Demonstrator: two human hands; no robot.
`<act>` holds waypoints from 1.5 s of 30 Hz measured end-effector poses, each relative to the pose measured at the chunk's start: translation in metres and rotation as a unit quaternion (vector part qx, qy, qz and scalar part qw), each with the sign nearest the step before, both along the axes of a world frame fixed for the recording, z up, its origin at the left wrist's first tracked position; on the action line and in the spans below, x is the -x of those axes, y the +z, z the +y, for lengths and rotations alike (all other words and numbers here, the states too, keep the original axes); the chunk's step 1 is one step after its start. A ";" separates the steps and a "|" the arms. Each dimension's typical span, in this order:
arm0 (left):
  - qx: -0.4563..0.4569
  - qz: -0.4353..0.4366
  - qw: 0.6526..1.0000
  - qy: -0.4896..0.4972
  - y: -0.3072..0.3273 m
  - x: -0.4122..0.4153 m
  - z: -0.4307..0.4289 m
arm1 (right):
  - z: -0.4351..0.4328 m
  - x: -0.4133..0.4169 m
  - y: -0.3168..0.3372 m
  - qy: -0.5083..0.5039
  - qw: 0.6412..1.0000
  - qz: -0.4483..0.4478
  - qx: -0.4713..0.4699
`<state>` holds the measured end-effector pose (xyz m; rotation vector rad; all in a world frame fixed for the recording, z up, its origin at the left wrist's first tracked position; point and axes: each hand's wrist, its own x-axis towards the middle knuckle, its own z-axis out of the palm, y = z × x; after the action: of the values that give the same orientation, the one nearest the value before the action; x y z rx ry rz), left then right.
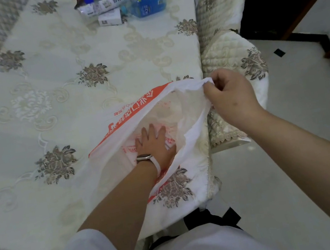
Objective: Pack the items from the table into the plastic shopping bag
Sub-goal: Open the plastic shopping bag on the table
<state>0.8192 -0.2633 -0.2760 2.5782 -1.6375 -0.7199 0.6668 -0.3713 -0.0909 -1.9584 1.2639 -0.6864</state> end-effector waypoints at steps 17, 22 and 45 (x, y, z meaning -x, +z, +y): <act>0.097 -0.049 0.994 0.000 0.132 -0.060 0.059 | 0.041 0.030 -0.014 -0.021 0.998 0.058 0.018; 0.077 -0.144 0.981 -0.100 0.127 -0.058 0.082 | 0.056 0.031 -0.014 -0.023 0.998 0.051 0.011; 0.105 -0.162 0.981 -0.032 0.144 0.166 0.181 | 0.104 0.197 -0.009 0.253 0.924 0.183 0.219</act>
<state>0.6534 -0.0826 -0.1316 2.6014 -1.7701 -0.1163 0.4700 -0.2671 -0.1001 -2.7426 0.7682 -0.3632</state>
